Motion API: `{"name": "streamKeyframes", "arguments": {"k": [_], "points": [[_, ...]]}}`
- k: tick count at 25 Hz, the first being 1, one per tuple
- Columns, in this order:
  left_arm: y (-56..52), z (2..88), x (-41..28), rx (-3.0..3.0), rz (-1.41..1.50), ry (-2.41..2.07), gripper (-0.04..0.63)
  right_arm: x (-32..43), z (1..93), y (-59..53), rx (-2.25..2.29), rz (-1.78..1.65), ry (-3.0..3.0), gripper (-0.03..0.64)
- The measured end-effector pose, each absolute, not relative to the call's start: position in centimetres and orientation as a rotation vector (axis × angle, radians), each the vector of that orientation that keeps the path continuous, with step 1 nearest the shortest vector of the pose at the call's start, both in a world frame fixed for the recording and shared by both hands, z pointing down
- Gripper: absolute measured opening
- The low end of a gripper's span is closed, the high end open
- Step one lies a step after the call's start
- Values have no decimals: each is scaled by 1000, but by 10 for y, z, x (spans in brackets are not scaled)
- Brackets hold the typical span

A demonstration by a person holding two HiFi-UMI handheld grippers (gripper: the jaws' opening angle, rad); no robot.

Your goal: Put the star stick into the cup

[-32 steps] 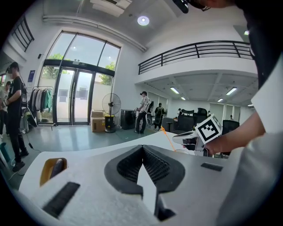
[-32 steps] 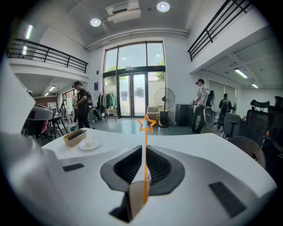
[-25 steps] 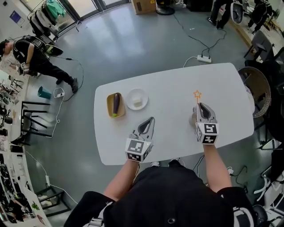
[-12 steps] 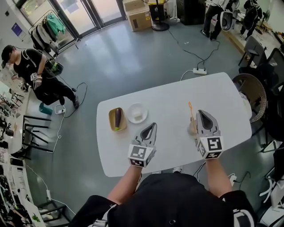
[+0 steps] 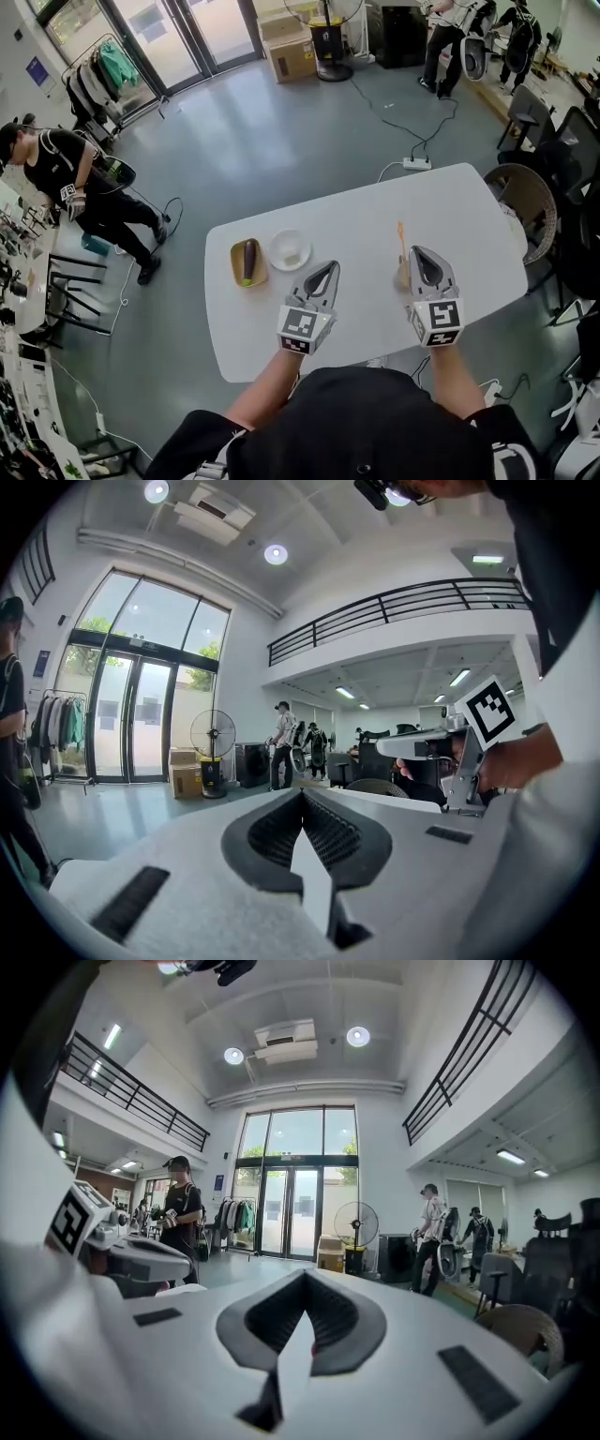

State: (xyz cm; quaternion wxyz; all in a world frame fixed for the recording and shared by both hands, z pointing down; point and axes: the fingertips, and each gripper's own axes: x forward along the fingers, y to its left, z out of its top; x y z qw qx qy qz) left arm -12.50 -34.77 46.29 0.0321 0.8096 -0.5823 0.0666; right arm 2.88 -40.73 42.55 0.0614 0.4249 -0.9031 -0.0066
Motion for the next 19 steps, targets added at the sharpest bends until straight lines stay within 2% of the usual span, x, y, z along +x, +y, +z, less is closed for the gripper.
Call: {"name": "streamKeyframes", "arguments": {"k": [19], "points": [[-353, 475, -93, 2512, 244, -1737, 11, 44, 450, -403, 1251, -12, -2710, 3]]}}
